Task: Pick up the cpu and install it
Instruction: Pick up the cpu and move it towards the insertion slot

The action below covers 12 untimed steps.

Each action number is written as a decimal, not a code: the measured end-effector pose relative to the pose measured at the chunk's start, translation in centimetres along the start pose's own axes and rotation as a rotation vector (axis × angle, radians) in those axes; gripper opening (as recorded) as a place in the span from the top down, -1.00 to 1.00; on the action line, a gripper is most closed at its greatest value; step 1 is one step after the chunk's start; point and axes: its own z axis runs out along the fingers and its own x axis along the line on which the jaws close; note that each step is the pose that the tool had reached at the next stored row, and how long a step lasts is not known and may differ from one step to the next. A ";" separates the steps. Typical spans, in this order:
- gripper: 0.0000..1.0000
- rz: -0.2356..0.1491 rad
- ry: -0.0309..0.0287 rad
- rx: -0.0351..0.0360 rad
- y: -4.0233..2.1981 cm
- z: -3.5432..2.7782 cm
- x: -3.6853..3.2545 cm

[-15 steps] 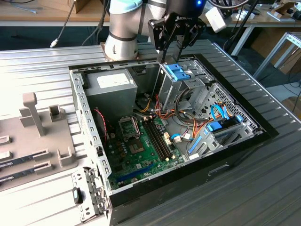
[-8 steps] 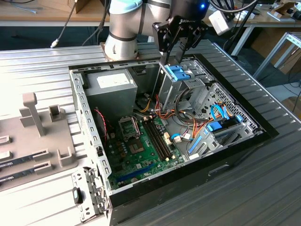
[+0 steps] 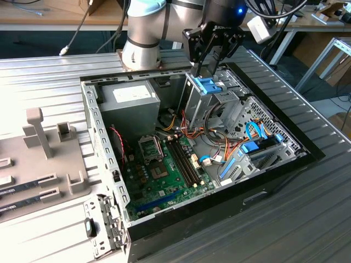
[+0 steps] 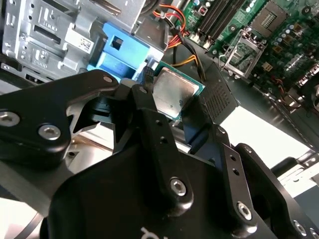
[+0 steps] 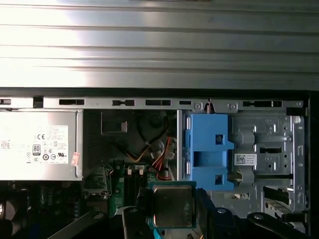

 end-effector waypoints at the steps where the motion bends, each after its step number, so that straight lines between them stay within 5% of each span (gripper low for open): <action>1: 0.05 0.000 0.0000 0.0000 0.00 0.09 -0.18; 12: 0.05 0.000 0.0000 0.0001 -0.03 0.96 -1.83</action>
